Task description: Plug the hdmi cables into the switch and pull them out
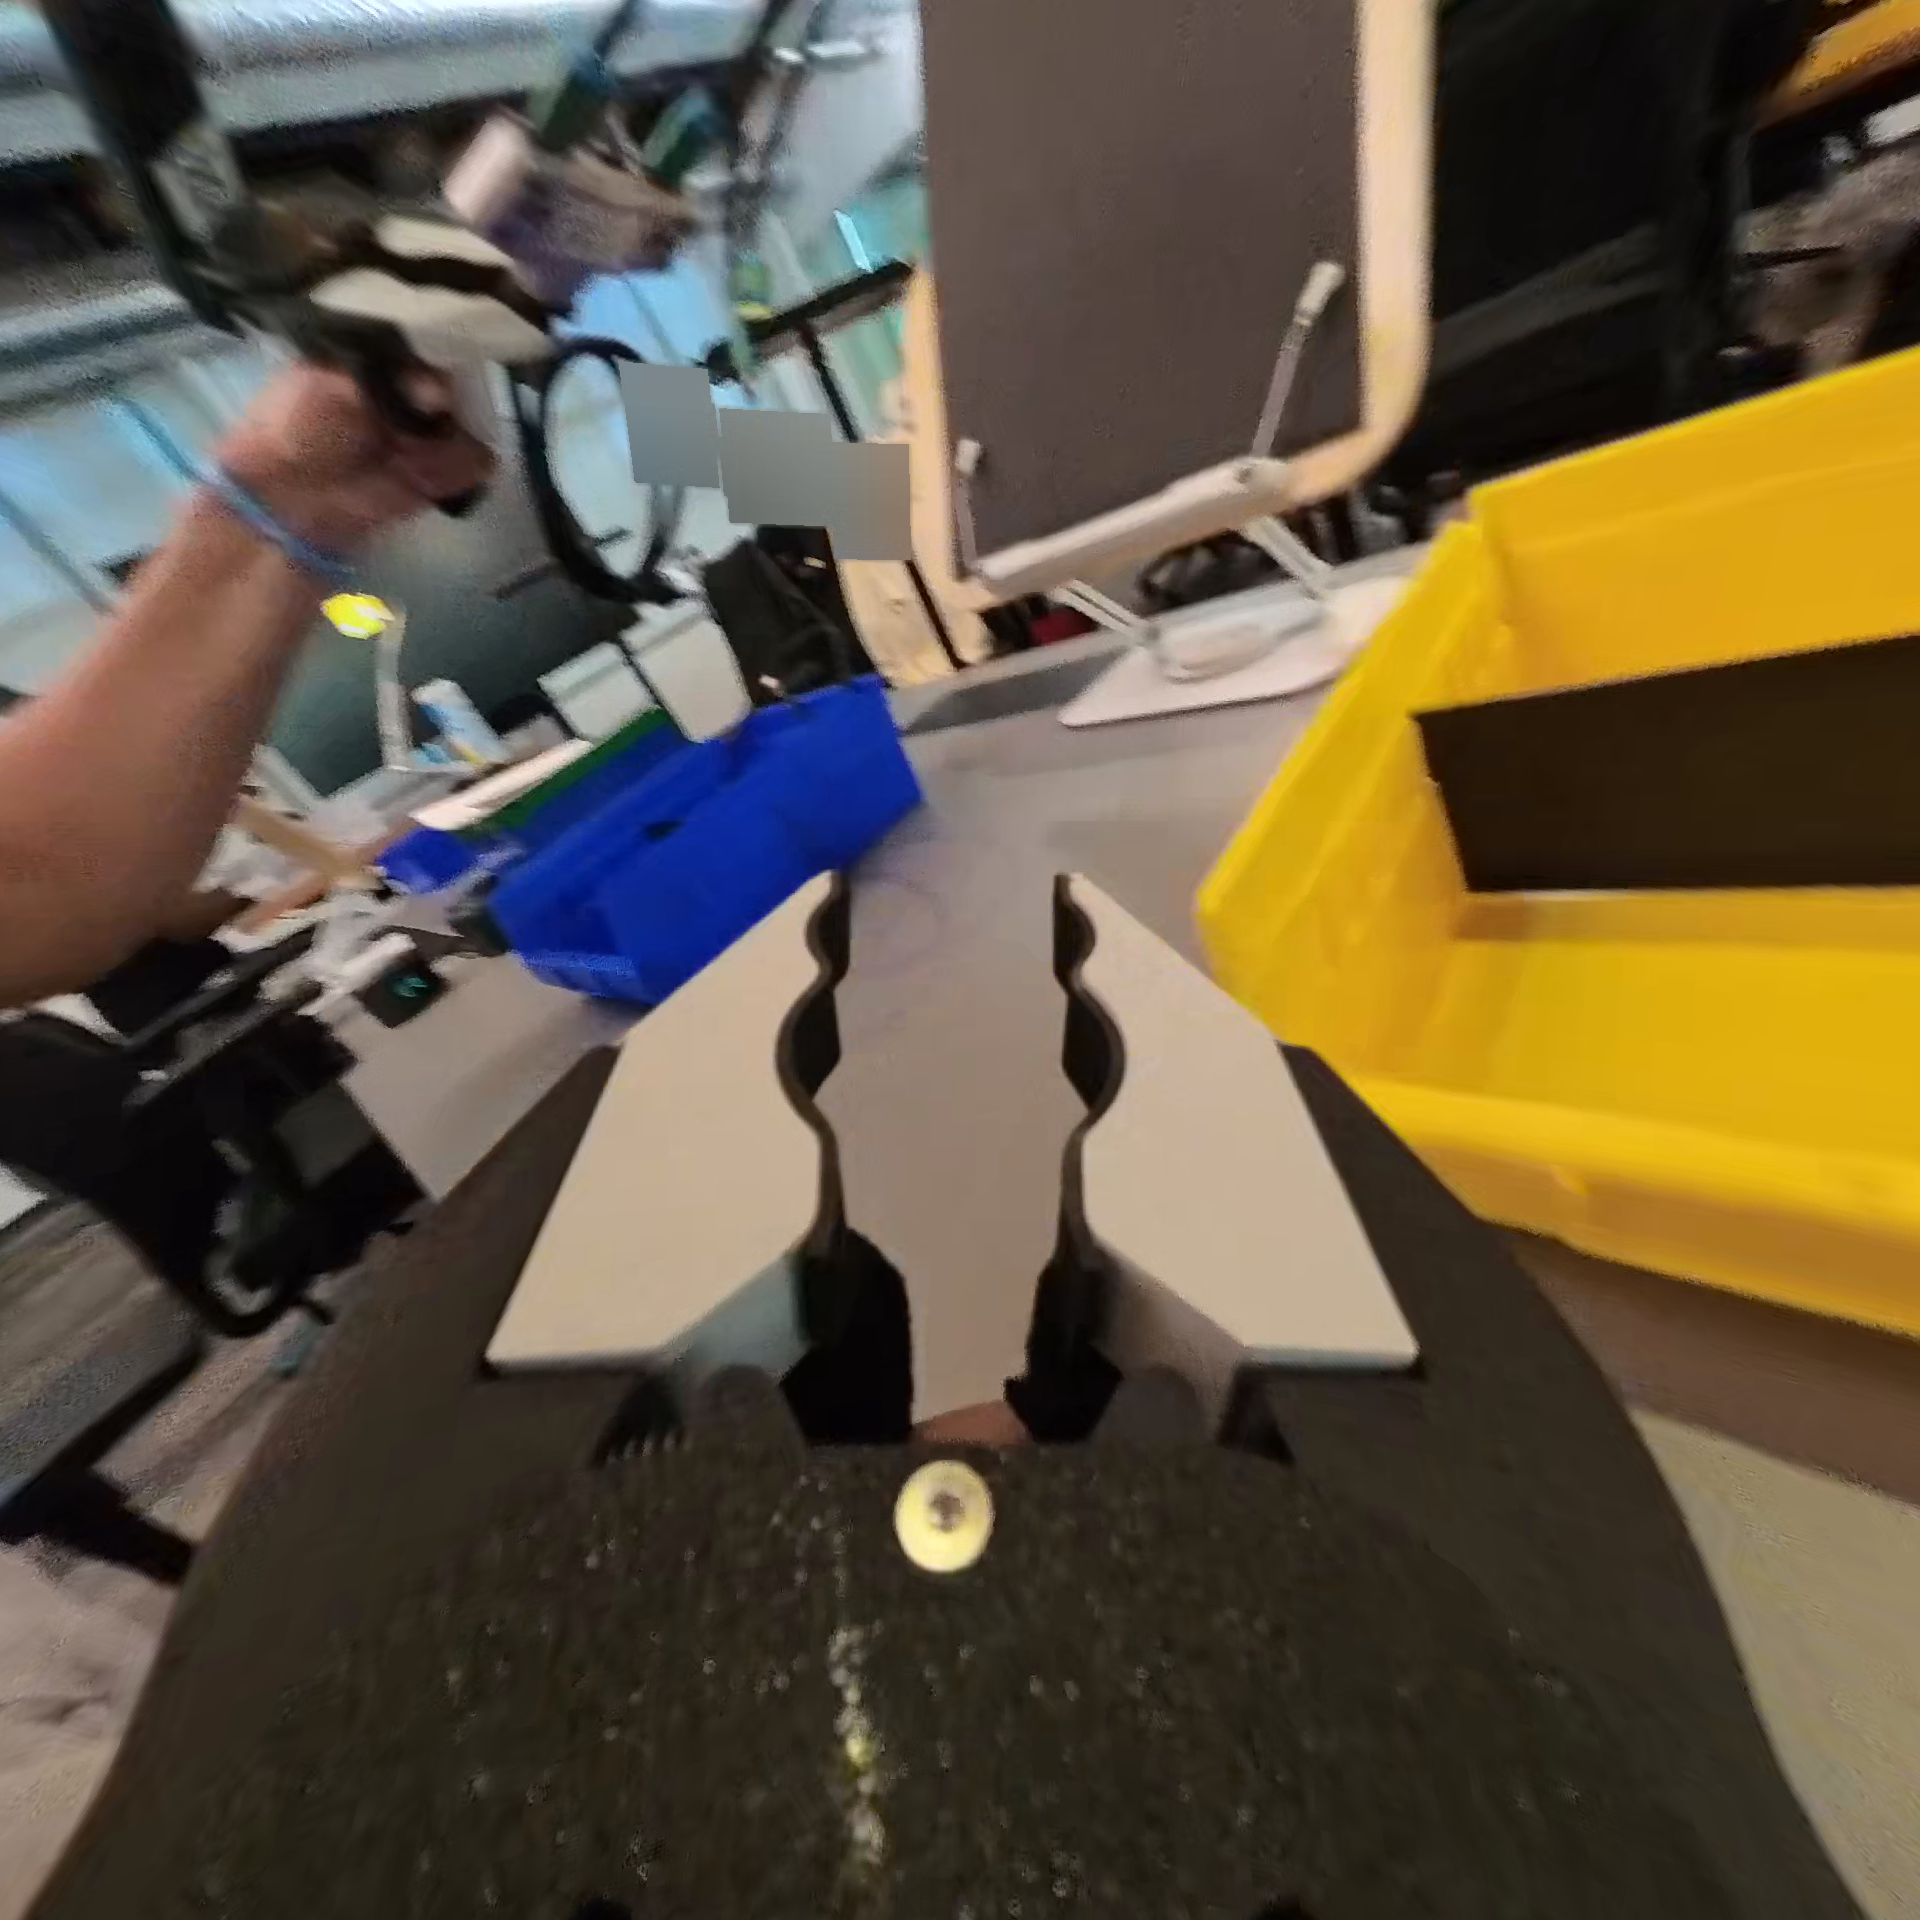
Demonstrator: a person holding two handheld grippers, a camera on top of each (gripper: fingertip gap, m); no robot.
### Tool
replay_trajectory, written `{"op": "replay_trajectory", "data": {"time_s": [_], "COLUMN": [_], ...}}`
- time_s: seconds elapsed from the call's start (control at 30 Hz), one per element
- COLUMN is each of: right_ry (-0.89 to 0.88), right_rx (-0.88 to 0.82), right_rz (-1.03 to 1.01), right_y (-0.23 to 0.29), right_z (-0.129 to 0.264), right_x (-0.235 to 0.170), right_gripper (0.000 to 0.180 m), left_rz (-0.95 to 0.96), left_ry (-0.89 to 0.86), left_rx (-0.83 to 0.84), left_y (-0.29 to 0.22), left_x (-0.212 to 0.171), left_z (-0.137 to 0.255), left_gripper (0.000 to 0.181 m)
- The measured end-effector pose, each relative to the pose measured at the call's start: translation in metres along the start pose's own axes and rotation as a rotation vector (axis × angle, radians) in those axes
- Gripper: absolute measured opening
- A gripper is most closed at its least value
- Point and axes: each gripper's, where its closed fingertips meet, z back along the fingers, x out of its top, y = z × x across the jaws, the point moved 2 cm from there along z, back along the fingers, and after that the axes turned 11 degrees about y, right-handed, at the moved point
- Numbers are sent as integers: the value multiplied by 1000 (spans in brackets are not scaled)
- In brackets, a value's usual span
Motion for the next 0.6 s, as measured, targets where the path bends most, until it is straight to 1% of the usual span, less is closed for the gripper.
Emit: {"op": "replay_trajectory", "data": {"time_s": [0.07,0.13,0.17,0.27,0.3,0.33,0.37,0.4,0.43,0.5,0.57,0.6], "right_ry": [-69,-127,-129,-88,-92,-116,-141,-153,-150,-105,-74,-65], "right_rx": [189,304,353,464,516,560,580,583,551,487,373,309], "right_rz": [-14,-26,-21,-40,-55,-61,-56,-40,-22,15,61,82], "right_y": [34,56,65,79,85,91,95,98,95,92,90,85], "right_z": [-10,-26,-37,-74,-80,-83,-83,-81,-82,-86,-93,-98], "right_x": [24,47,53,55,54,55,56,54,51,41,32,28], "right_gripper": [48,62,71,102,111,115,116,116,109,109,109,109], "left_rz": [-117,-199,-229,-240,-235,-230,-223,-214,-197,-161,-126,-109], "left_ry": [23,21,14,-48,-65,-75,-85,-96,-104,-113,-72,-38], "left_rx": [-35,-90,-123,-259,-293,-318,-331,-341,-350,-328,-246,-180], "left_y": [-36,-77,-97,-150,-164,-175,-184,-190,-194,-194,-190,-187], "left_x": [20,34,39,50,51,50,49,46,43,33,22,16], "left_z": [-14,-33,-42,-67,-75,-83,-91,-97,-102,-113,-126,-134], "left_gripper": [23,23,23,23,23,23,23,23,23,22,22,23]}}
